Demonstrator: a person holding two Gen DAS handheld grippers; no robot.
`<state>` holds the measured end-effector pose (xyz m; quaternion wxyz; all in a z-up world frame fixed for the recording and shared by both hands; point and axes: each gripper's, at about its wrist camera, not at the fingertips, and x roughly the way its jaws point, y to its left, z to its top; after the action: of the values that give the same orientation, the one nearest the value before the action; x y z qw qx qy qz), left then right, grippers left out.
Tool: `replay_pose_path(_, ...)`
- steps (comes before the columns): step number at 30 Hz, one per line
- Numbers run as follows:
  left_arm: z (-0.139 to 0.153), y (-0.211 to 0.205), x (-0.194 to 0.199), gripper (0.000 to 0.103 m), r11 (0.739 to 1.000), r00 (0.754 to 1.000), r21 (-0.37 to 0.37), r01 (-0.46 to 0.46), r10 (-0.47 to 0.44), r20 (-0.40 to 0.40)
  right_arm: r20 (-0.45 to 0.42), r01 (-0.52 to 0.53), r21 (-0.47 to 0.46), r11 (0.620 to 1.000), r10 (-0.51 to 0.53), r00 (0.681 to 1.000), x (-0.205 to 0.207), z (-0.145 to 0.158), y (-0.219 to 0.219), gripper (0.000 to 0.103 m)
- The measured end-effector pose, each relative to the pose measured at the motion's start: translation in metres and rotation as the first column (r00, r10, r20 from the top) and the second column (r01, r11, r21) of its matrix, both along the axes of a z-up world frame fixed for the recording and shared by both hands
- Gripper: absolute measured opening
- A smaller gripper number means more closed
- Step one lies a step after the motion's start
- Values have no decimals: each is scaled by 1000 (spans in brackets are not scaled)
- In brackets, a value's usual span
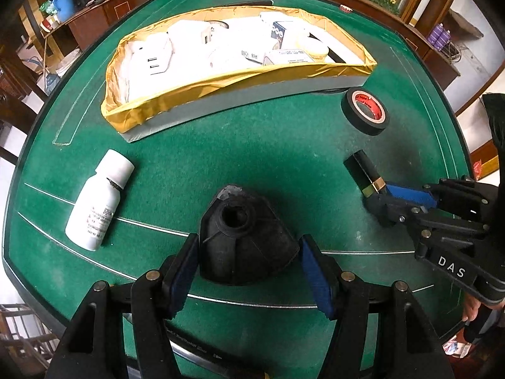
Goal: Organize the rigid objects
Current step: 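Lift black part toward tray with left tool while right tool carries lipstick there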
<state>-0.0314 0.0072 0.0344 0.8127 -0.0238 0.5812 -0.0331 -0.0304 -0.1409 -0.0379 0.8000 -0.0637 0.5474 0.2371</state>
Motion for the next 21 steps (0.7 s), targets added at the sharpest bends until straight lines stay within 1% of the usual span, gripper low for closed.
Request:
replay_pose_path(10,9,-2,-1,67,999,999,-25,25,-25,26,21,14,6,1000,-14,1000,0,9,1,17)
replay_pose_path(16,25,2,-5,67,998,997,-39,42,-40,60,38,16,22,1000,-17,999,-1,19,3,17)
replay_pose_path(21,45,13,-3,67,998,994,-55,38,-33,101,51,13,27,1000,-15,999,0,26,6,17)
